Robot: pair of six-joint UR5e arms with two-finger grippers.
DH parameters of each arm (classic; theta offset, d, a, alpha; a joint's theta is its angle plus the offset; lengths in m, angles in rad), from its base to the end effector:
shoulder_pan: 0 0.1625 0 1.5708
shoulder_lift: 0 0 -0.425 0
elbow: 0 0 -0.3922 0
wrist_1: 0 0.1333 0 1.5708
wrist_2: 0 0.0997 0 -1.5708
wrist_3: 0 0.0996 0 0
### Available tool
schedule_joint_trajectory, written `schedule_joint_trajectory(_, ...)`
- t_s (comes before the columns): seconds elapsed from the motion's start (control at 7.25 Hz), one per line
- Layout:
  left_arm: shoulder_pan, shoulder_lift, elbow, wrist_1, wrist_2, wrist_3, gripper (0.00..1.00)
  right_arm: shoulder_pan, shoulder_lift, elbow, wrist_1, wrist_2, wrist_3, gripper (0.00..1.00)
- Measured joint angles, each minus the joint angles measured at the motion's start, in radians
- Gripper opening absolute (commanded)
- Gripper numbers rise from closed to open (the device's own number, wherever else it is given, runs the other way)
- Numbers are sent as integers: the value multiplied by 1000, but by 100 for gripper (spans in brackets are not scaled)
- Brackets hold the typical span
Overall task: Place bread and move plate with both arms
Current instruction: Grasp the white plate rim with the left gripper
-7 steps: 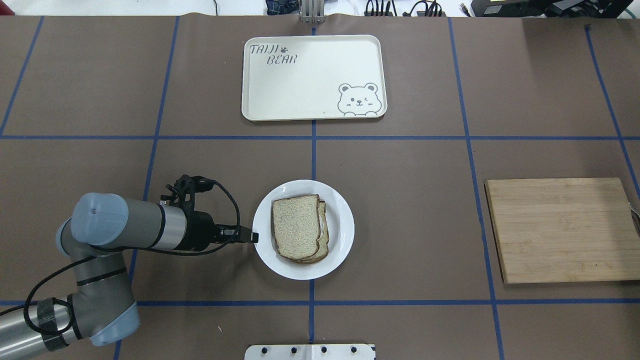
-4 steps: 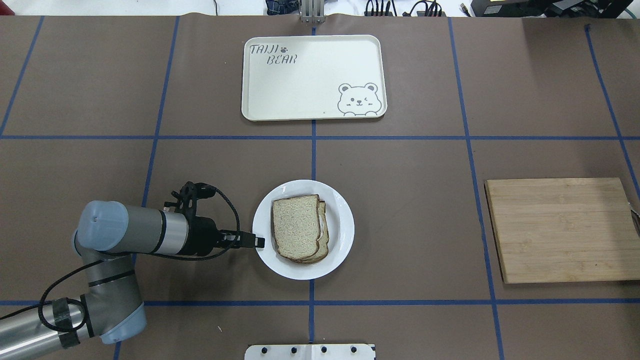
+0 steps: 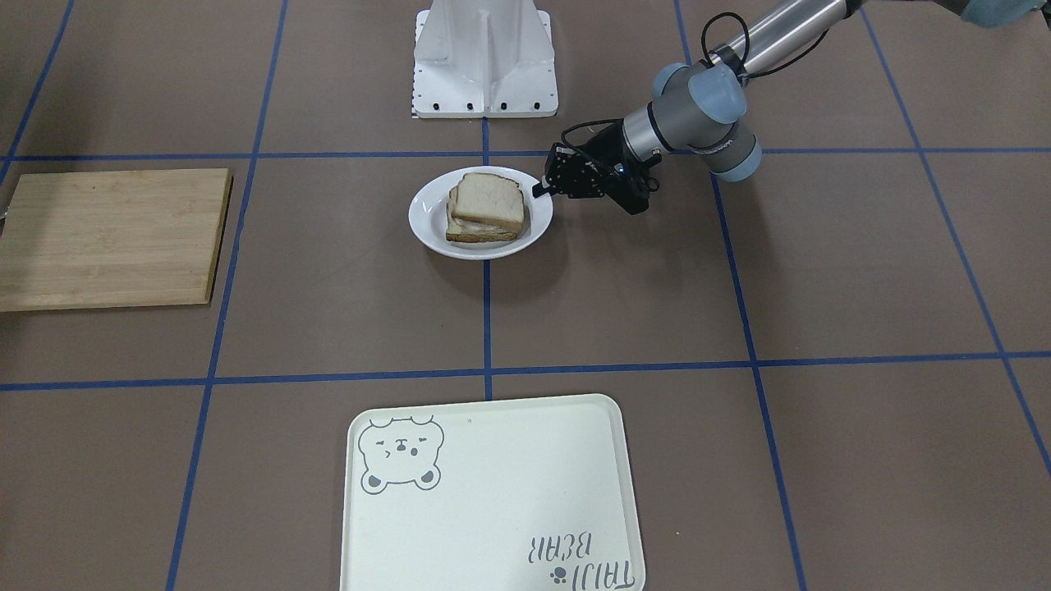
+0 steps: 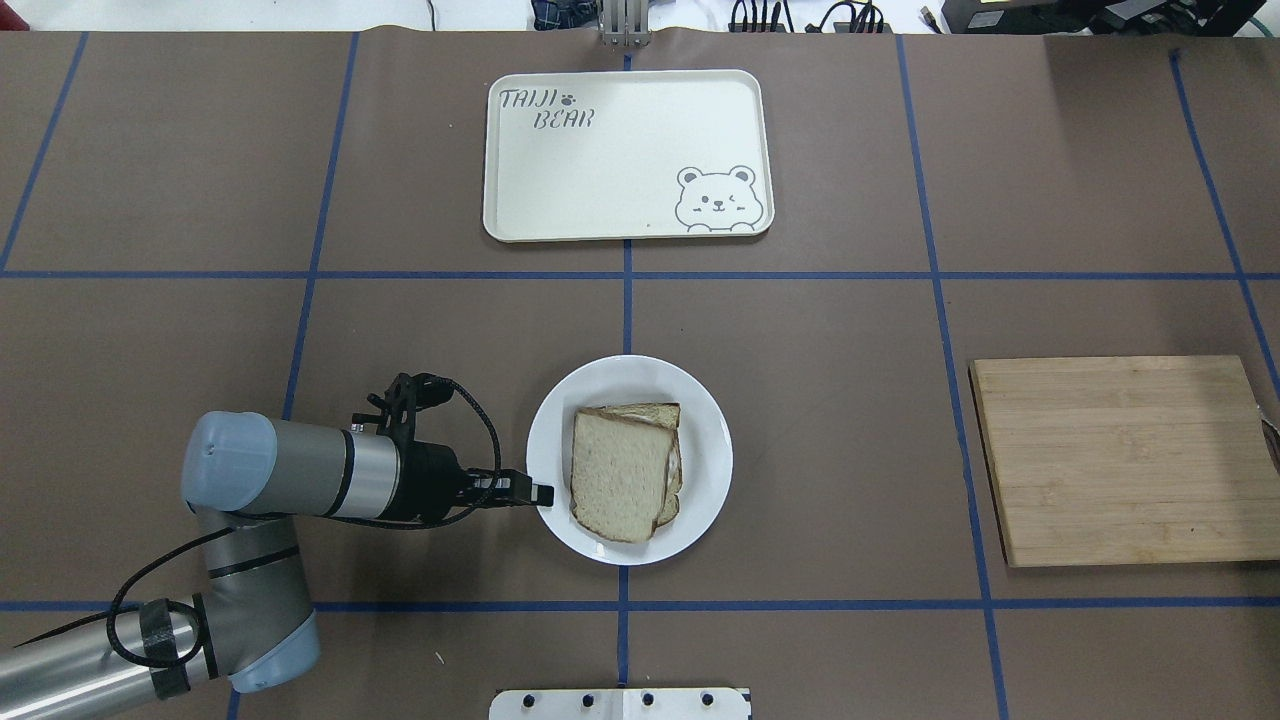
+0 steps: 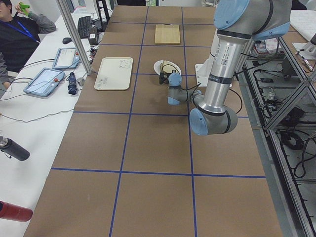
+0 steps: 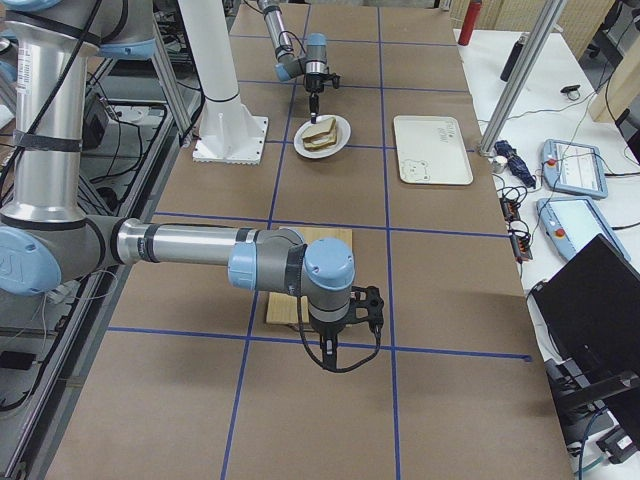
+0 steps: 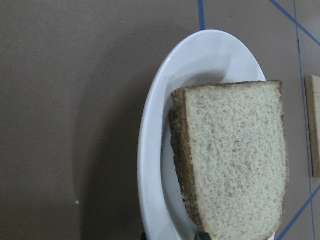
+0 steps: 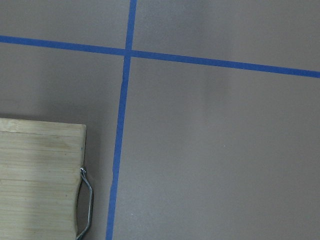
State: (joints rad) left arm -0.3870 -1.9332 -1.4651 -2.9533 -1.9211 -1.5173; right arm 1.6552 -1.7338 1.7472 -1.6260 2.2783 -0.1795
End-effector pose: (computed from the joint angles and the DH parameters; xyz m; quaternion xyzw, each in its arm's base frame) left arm 0.5335 -0.3245 0.3545 0.0412 0.7283 0.0140 0.6839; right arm 0.1037 -0.4124 0.6564 0.0261 -0.3459 -0.0373 0.9372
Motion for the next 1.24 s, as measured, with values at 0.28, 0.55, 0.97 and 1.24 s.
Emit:
schedule_joint_trajectory(0.28, 0, 8, -6, -1, -1, -10, 0, 0, 0, 0, 0, 1, 0, 100)
schedule_joint_trajectory(0.55, 0, 9, -10, -1, -1, -65, 0, 0, 0, 0, 0, 1, 0, 100)
schedule_joint_trajectory(0.97, -8, -2, -38, -4, 6, -300, 0, 0, -1, -1, 0, 0, -1, 100)
schedule_joint_trajectory(1.24, -13, -8, -64, -7, 64, -454, 0, 0, -2, -2, 0, 0, -2, 100)
